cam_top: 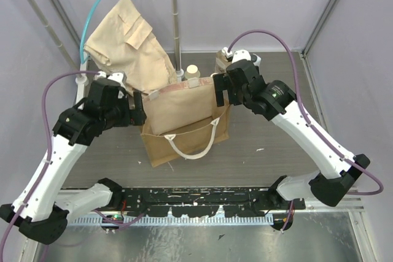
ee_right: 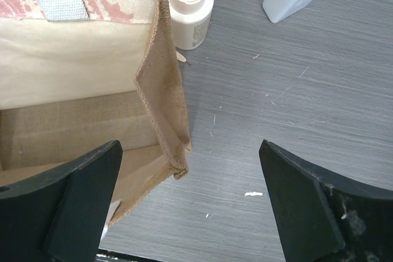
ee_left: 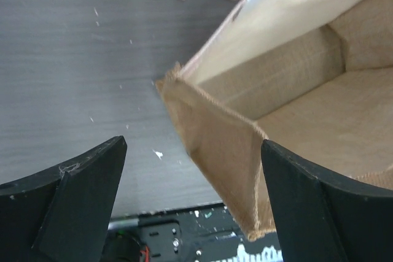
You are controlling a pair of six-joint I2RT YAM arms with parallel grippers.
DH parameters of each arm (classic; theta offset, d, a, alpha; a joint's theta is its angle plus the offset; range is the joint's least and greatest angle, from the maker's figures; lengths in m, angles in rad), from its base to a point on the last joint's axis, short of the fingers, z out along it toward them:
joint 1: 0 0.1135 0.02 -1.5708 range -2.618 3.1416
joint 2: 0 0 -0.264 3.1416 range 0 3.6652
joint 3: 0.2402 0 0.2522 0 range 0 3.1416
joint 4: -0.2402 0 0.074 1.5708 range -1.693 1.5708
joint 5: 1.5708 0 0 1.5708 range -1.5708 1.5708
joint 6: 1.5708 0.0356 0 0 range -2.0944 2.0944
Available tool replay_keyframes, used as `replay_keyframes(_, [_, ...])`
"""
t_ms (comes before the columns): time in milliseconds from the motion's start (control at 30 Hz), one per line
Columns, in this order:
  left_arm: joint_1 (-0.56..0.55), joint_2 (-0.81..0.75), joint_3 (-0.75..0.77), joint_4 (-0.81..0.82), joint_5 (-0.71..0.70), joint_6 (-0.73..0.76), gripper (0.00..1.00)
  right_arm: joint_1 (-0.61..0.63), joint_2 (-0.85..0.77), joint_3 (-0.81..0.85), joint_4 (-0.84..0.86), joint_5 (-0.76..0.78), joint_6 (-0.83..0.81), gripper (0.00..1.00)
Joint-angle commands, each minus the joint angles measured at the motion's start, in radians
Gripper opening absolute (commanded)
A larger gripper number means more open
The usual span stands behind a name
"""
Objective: Place the personal care products into the canvas bag
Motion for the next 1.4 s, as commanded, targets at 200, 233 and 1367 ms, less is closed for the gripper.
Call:
replay_keyframes(200, [-0.223,0.034,-0.076,0.005,-0.083,-0.231,0.98,-0.049,0.015,-0.015,0.096,-0.062,-0.041,1.00])
replay_keyframes(233, [-0.237,0.049,-0.087,0.021,-0.086,-0.237,0.98,-0.052,0.014,-0.017,0.097,-0.064,-0.041,1.00])
replay_keyframes(1367, [0.461,0.105,-0.163,-0.051,-0.032,0.157,0.98,-0.360,0.085,-0.042,0.159,-0.272,-0.155,1.00])
